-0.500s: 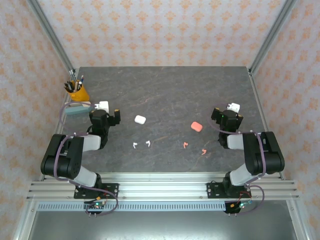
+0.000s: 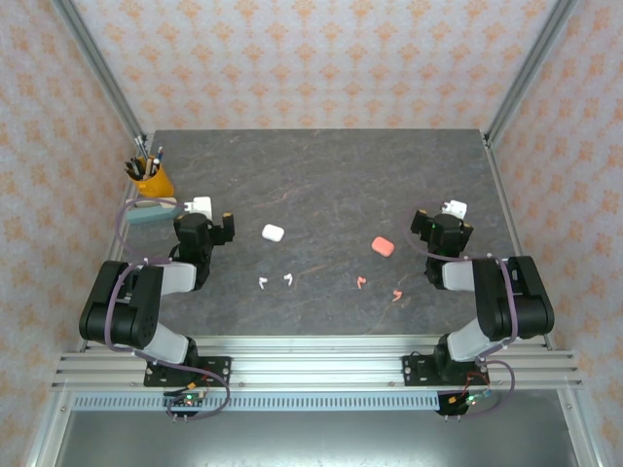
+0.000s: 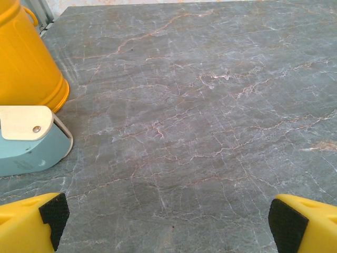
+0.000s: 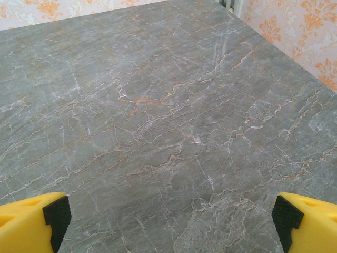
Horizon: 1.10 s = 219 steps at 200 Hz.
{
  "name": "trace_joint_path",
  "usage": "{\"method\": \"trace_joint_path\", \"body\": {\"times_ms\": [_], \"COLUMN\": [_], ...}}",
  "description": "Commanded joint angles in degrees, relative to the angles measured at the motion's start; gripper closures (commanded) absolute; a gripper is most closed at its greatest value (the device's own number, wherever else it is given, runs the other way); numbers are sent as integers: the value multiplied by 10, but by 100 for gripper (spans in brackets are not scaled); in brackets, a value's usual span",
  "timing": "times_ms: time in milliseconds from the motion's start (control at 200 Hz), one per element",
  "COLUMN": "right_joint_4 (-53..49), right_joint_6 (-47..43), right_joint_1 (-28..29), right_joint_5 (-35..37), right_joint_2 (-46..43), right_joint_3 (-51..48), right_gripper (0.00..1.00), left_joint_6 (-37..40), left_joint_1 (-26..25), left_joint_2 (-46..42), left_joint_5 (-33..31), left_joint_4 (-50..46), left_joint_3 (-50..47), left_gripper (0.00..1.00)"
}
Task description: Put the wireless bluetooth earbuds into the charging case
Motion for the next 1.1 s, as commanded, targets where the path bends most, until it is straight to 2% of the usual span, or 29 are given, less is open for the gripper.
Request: {"method": "trace_joint_path", "body": {"times_ms": [0, 385, 455, 510, 550, 651, 691, 751, 886, 1041, 1091], "right_joint_4": [10, 14, -5, -112, -215, -406, -464, -639, -779, -824, -853], "right_joint_6": [-4, -4, 7, 26, 54, 118, 170, 298, 283, 291, 302], "right_joint_1": [-3, -4, 4, 9, 9, 8, 8, 2, -10, -5, -3], "right_joint_5": [-8, -9, 47, 99, 128, 141, 177, 252, 170, 41, 1], "right_joint_2": [-4, -6, -24, -70, -100, -138, -138, -119, -65, -57, -49], "right_joint_3": [6, 3, 7, 39, 80, 178, 218, 302, 427, 453, 463], "right_gripper": [1, 1, 1, 1, 1, 1, 1, 0, 0, 0, 4], "left_joint_6": [-3, -8, -7, -17, -28, -54, -73, -107, -205, -297, -325], "left_joint_1": [4, 12, 12, 12, 11, 11, 12, 11, 9, 4, 1], "left_joint_2": [0, 0, -1, -16, -34, -54, -60, -72, -93, -122, -133], "left_joint_5": [1, 15, 15, -8, -33, -61, -59, -43, -12, 4, -1], "left_joint_4": [18, 17, 20, -13, -81, -246, -290, -340, -451, -539, -564], "left_joint_3": [4, 5, 2, 16, 44, 129, 153, 178, 235, 267, 274], "left_gripper": [0, 0, 0, 0, 0, 0, 0, 0, 0, 0, 0]}}
